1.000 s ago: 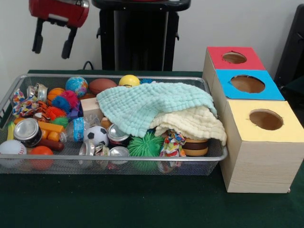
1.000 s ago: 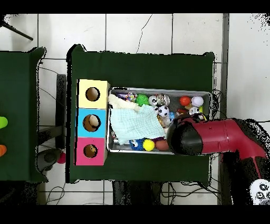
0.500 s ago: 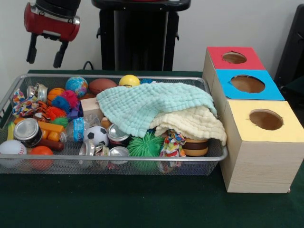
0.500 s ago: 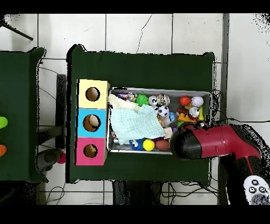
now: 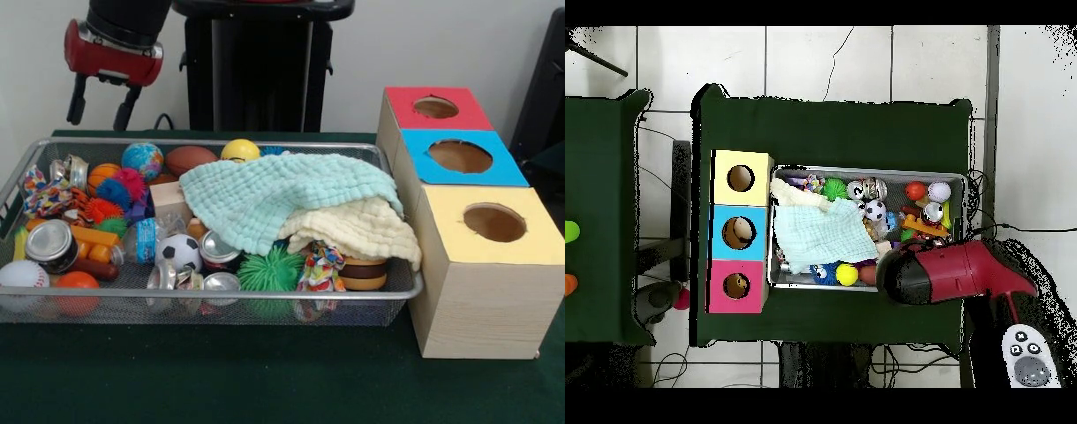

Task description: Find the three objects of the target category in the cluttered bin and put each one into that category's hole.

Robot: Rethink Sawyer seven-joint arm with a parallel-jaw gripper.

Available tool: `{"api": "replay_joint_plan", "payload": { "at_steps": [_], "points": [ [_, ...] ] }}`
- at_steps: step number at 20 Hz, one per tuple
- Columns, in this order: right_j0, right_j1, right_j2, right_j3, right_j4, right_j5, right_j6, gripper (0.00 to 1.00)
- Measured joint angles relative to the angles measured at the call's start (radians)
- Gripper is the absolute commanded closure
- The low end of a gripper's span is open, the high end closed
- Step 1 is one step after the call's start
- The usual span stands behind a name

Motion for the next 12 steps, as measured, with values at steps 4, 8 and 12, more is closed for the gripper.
{"api": "replay_joint_plan", "payload": {
  "at_steps": [4, 8, 12],
  "points": [
    [0.011, 0.035, -0.029, -0.010, 0.000, -0.043, 0.000, 0.00],
    [0.005, 0.072, -0.043, -0.024, 0.000, -0.099, 0.000, 0.00],
    [-0.007, 0.107, -0.047, -0.042, 0.001, -0.147, 0.000, 0.00]
  ]
}}
